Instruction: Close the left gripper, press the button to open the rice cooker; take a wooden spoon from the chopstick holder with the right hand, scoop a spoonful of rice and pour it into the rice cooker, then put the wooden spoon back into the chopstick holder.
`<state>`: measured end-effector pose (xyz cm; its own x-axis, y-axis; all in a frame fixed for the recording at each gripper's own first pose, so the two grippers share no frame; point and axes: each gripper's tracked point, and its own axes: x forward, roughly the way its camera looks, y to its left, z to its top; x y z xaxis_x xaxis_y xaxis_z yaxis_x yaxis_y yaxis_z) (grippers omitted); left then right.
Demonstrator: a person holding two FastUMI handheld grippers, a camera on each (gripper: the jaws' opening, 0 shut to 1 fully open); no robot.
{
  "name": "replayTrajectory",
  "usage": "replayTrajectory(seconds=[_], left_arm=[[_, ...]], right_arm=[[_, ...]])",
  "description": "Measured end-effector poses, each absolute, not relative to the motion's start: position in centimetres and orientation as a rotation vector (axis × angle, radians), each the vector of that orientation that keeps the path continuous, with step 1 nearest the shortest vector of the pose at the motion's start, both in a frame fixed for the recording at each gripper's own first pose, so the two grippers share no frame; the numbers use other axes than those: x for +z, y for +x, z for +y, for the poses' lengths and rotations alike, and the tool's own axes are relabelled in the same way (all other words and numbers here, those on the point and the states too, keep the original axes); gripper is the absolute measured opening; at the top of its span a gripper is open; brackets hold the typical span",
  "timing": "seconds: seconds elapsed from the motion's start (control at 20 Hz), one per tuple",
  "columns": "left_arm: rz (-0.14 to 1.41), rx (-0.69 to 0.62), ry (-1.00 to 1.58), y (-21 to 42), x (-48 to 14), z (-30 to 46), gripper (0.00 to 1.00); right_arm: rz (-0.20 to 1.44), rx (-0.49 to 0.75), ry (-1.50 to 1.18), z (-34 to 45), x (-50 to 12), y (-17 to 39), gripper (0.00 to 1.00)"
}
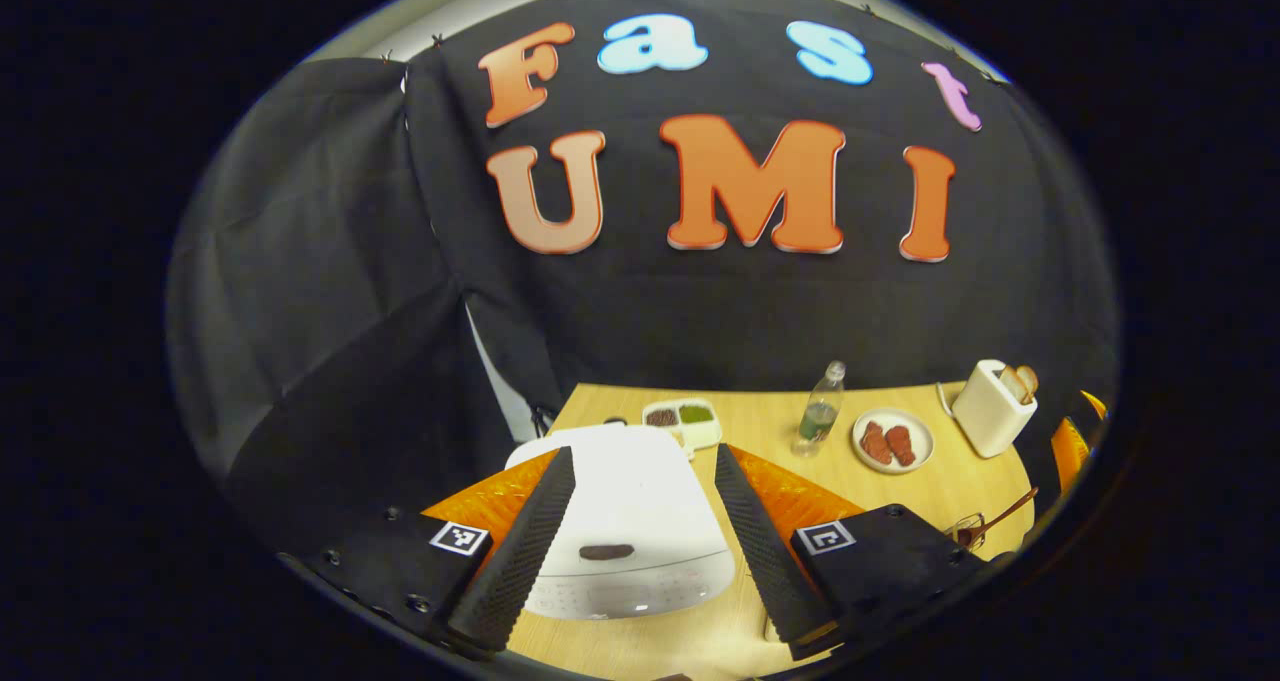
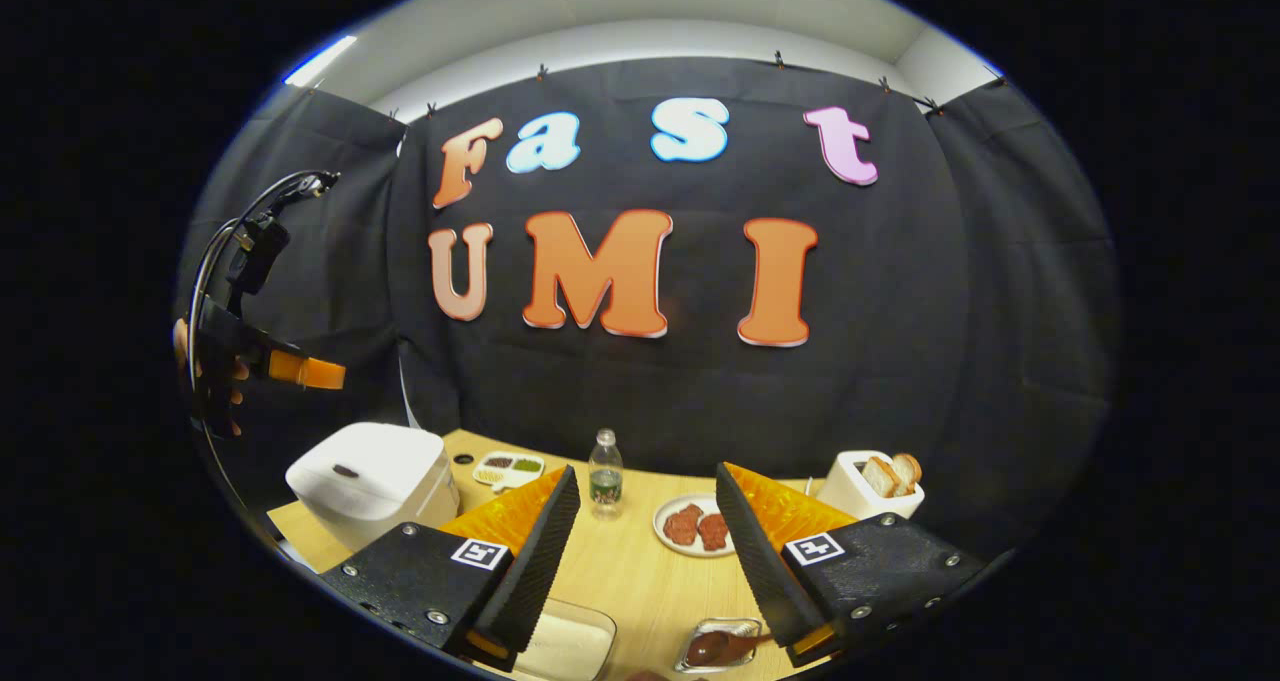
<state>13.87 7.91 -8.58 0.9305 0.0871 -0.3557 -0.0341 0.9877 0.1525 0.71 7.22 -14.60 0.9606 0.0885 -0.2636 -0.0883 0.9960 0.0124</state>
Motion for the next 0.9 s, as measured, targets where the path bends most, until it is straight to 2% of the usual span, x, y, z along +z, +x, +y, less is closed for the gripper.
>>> replayTrajectory(seconds=[0.2, 0.45, 0.7, 0.9], left_arm=[[0.141, 0.039, 0.137, 10.4, -2.5, 6.3, 0.96], [-0.027, 0.039, 0.137, 7.3, 1.1, 5.8, 0.97], [-0.108, 0.002, 0.134, 5.4, 2.0, 4.4, 0.95], [-0.103, -0.026, 0.100, 5.1, 0.4, 1.9, 0.95]], right_arm=[[0.172, 0.129, 0.013, 8.1, -11.4, 2.2, 0.86], [0.102, 0.159, 0.027, 9.5, -8.4, 3.2, 0.86], [0.085, 0.170, 0.035, 9.9, -7.5, 3.4, 0.86], [0.084, 0.177, 0.071, 9.9, -7.2, 3.5, 0.86]])
